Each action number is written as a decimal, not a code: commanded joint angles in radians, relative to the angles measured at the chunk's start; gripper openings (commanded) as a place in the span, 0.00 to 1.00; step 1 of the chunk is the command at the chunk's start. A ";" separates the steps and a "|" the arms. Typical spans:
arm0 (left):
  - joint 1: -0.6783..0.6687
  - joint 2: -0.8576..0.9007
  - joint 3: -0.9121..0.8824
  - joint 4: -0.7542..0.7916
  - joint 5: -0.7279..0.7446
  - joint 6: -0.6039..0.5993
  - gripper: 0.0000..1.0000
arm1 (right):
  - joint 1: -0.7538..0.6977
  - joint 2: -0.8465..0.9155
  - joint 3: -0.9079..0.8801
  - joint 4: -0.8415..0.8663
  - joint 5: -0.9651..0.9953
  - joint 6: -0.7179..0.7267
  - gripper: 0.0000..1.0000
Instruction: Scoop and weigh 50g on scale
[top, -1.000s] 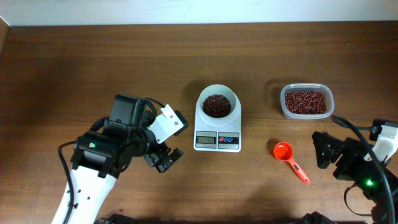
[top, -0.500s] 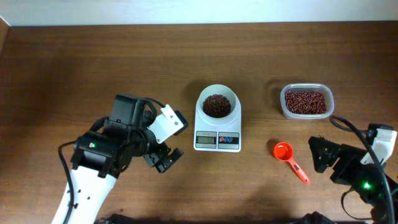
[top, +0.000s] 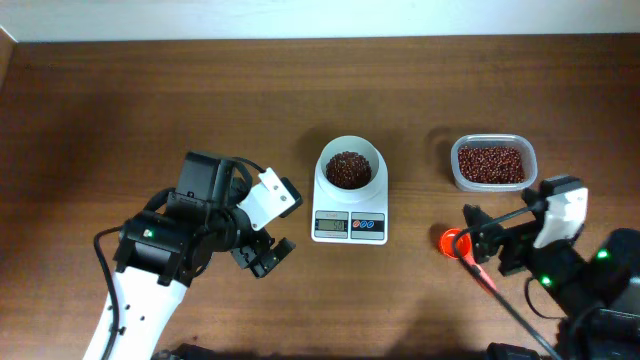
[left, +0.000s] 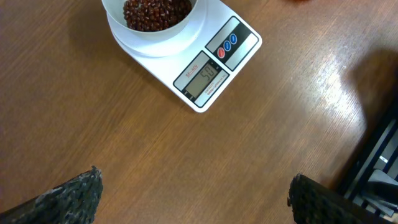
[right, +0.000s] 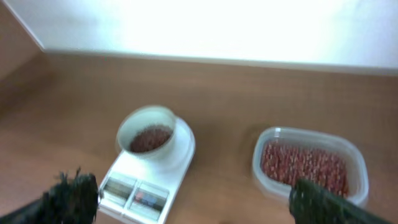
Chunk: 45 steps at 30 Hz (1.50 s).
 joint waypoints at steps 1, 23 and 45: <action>0.004 0.000 0.000 0.002 0.014 0.019 0.99 | 0.080 -0.109 -0.211 0.203 0.117 -0.004 0.99; 0.004 0.000 0.000 0.002 0.014 0.019 0.99 | 0.112 -0.569 -0.776 0.665 0.344 0.138 0.99; 0.004 0.000 0.000 0.002 0.014 0.019 0.99 | 0.112 -0.569 -0.791 0.554 0.433 0.101 0.99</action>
